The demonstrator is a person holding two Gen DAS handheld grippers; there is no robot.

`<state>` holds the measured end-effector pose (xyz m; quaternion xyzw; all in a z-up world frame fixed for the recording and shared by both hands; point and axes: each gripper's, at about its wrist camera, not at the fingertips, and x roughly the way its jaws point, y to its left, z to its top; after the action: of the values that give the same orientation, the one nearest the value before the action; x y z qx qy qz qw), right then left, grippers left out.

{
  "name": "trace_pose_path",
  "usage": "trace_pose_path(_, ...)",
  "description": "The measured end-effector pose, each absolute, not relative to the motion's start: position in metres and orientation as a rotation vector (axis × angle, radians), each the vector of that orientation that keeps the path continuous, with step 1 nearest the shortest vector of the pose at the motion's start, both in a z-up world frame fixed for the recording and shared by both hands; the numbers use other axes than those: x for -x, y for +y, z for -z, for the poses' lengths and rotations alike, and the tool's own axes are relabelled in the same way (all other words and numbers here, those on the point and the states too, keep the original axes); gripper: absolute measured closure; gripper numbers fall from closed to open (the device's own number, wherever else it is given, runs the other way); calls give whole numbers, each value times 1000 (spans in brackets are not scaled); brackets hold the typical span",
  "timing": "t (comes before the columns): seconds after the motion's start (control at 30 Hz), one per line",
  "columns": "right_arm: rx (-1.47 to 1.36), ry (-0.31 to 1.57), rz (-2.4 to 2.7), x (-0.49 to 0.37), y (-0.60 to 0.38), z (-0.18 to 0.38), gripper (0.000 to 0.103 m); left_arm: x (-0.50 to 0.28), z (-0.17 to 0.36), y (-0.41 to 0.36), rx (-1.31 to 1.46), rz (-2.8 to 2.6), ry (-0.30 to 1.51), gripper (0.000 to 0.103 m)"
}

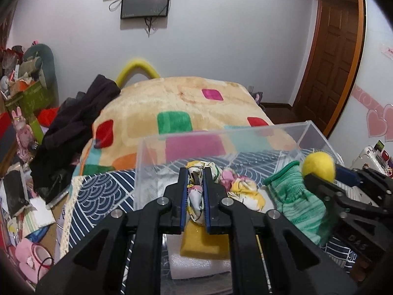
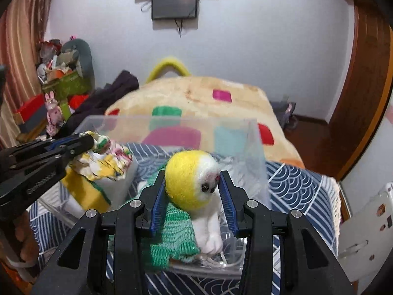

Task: Organize soft objects
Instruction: 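Drop the floral fabric into the box with the left tool while the right tool drops the ball toy in, then grasp the black chain-trimmed cap with the left tool while the right tool grasps the bagged silver scrubber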

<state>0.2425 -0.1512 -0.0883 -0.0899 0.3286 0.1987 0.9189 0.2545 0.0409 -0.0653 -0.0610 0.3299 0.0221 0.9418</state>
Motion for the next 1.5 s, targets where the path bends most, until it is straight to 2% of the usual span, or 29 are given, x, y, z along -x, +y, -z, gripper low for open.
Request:
trace_pose_path(0.17, 191, 691, -407, -239, -156, 88, 63, -250, 68, 36, 104, -26, 679, 83)
trace_pose_path(0.33, 188, 682, -422, -232, -161, 77, 57, -239, 59, 32, 95, -10, 666, 65)
trace_pose_path(0.4, 192, 661, -419, -227, -163, 71, 52, -232, 53, 31, 86, -12, 651, 55)
trace_pose_path(0.47, 188, 637, -416, -221, -165, 65, 38, -223, 45, 29, 66, -19, 628, 46)
trace_pose_path(0.53, 175, 610, -415, -213, -170, 57, 32, -212, 36, 26, 43, -29, 602, 37)
trace_pose_path(0.7, 147, 575, -448, -198, -178, 46, 30, -184, 21, 26, 32, -19, 559, 18)
trace_pose_path(0.77, 139, 561, -458, -190, -182, 45, 27, -170, 19, 26, 30, -20, 545, 15)
trace_pose_path(0.97, 115, 569, -477, -170, -191, 55, 27, -138, 32, 22, 8, 11, 565, 14)
trace_pose_path(1.27, 128, 622, -462, -147, -201, 86, 27, -113, 85, 8, -39, 54, 678, 15)
trace_pose_path(1.43, 136, 694, -476, -141, -199, 110, 27, -116, 114, 0, -22, 113, 771, 39)
trace_pose_path(1.5, 136, 707, -476, -139, -201, 113, 27, -119, 122, -4, 6, 155, 794, 55)
